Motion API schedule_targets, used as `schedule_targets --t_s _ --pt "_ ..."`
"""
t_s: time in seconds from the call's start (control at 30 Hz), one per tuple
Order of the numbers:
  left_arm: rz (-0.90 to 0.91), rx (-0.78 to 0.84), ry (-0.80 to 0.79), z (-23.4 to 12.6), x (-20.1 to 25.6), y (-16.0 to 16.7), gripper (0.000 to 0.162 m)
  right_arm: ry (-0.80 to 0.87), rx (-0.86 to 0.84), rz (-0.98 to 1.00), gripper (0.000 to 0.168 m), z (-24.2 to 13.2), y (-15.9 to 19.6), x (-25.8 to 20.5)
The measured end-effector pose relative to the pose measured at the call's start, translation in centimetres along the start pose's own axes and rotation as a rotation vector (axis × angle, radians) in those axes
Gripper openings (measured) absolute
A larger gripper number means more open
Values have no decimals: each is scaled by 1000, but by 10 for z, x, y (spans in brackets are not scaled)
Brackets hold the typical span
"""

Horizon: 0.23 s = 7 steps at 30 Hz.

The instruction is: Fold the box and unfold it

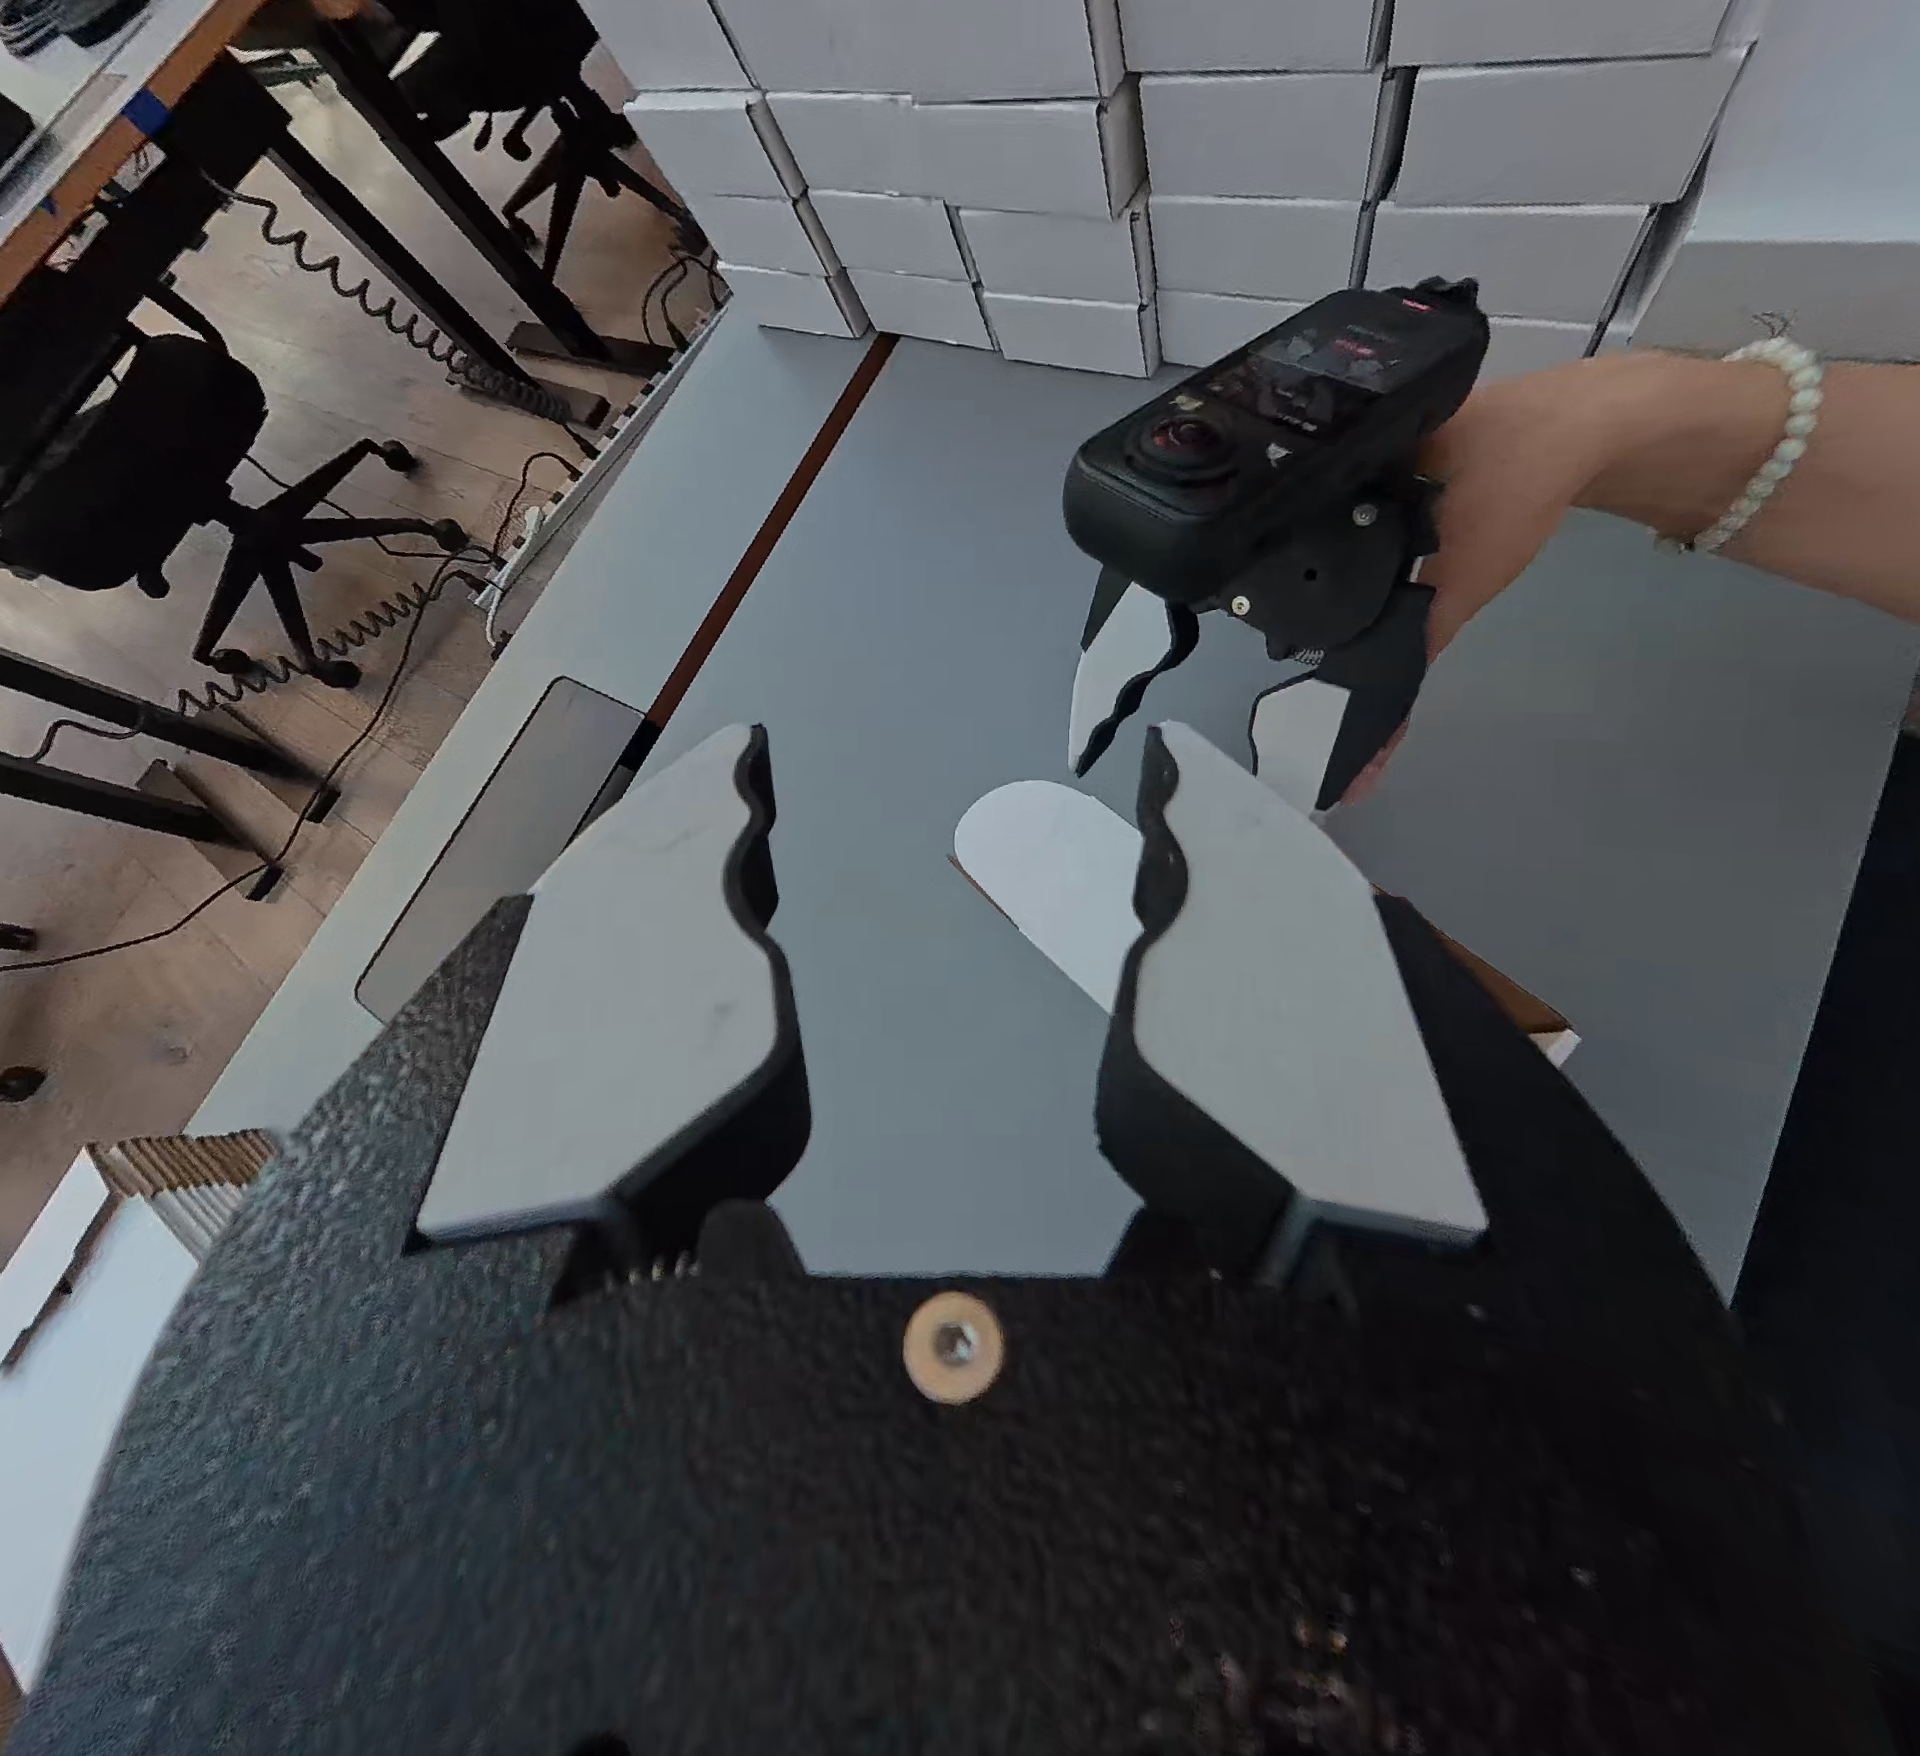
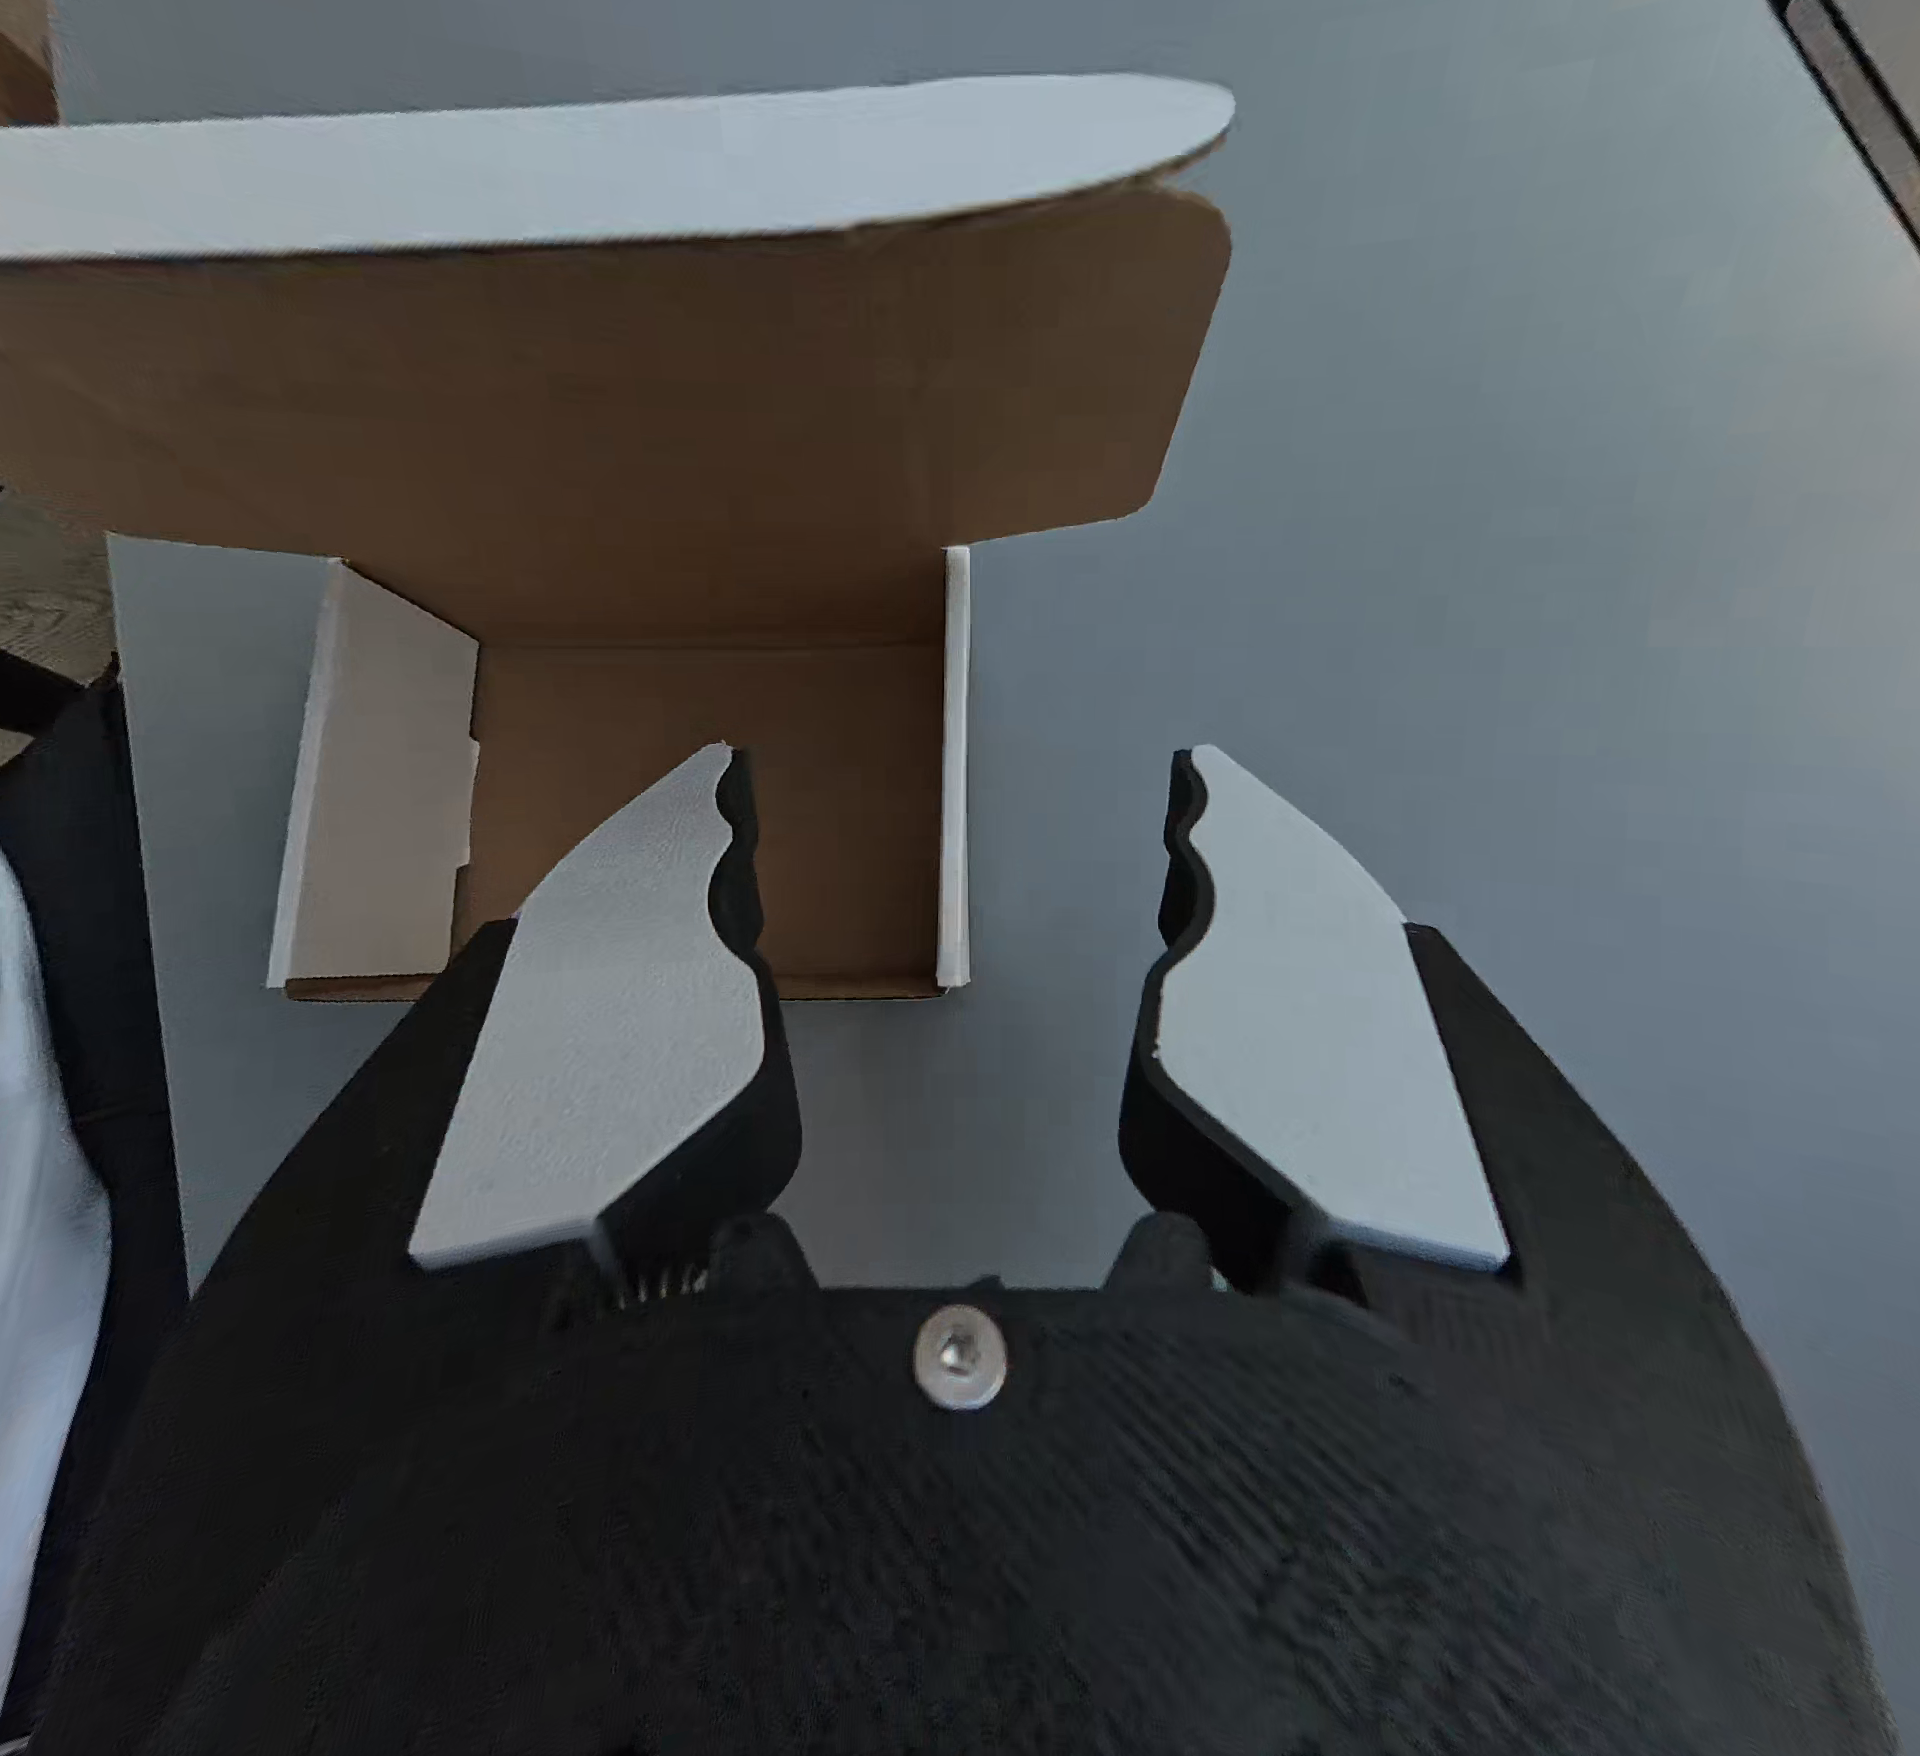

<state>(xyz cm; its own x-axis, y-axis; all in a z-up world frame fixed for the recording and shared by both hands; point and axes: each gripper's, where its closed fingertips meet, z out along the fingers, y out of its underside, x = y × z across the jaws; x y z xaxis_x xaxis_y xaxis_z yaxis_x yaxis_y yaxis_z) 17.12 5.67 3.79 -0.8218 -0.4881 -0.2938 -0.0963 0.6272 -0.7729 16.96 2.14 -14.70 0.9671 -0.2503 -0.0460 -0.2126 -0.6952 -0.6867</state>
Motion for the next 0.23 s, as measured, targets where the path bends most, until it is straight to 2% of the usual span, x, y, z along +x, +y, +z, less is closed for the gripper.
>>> schedule_targets --t_s 0.13,0.23 --pt "-73 53 -96 -18 -15 40 66 -71 -13 -21 67 26 0 -5" --pt "-180 79 -109 -20 -16 75 65 -78 -120 -68 60 46 6 -7"
